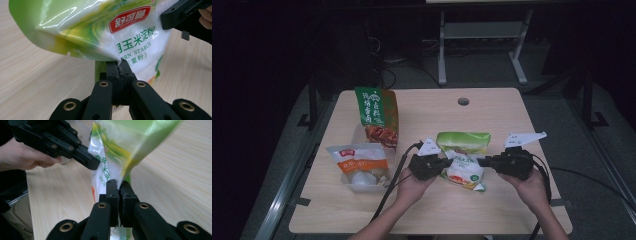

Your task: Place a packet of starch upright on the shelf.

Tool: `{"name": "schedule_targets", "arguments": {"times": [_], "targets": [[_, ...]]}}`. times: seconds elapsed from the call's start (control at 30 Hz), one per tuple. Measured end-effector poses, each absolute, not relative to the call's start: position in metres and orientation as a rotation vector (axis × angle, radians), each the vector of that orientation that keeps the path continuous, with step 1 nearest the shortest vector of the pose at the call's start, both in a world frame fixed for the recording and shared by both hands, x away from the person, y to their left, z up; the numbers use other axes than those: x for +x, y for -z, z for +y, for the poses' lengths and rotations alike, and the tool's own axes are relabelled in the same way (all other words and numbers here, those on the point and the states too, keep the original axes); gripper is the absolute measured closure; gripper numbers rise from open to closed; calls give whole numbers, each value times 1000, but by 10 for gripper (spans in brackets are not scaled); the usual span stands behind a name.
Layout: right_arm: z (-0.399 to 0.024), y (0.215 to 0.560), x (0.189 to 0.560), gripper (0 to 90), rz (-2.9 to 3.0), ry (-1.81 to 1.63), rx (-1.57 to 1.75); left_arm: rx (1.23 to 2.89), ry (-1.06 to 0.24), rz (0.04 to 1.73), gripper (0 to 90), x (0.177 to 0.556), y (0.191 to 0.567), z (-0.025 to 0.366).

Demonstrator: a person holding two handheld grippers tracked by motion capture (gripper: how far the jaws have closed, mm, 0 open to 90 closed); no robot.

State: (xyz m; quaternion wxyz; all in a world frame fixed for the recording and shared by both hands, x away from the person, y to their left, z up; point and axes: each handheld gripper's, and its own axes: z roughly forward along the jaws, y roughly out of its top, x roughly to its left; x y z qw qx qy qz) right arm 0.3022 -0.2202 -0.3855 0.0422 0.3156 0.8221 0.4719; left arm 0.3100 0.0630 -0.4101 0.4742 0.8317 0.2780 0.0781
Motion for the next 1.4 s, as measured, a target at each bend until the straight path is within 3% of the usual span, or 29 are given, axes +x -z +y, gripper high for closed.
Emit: {"name": "schedule_targets", "arguments": {"times": [0.07, 0.3, 0.37, 0.43, 0.47, 0.63, 0.8, 0.93, 1.4], "targets": [[-222, 387, 302, 831, 2519, -1444, 964, 2039, -203, 664, 895, 308, 410, 62], [-218, 392, 311, 510, 2553, -1411, 997, 2053, -212, 653, 894, 305, 409, 62], [-214, 393, 312, 503, 2555, -1404, 995, 2051, -213, 652, 894, 303, 409, 62], [-209, 393, 312, 540, 2559, -1398, 984, 2048, -210, 652, 893, 303, 409, 62], [-206, 394, 312, 611, 2564, -1393, 982, 2049, -210, 651, 893, 303, 409, 63], [-197, 393, 314, 789, 2607, -1349, 930, 2071, -221, 638, 876, 302, 407, 67], [-195, 388, 316, 874, 2629, -1315, 920, 2060, -221, 621, 751, 296, 406, 76], [-195, 385, 319, 889, 2628, -1337, 934, 2081, -253, 599, 641, 288, 405, 83], [-173, 353, 333, 895, 2623, -1363, 884, 2084, -246, 551, 506, 254, 409, 118]]}}
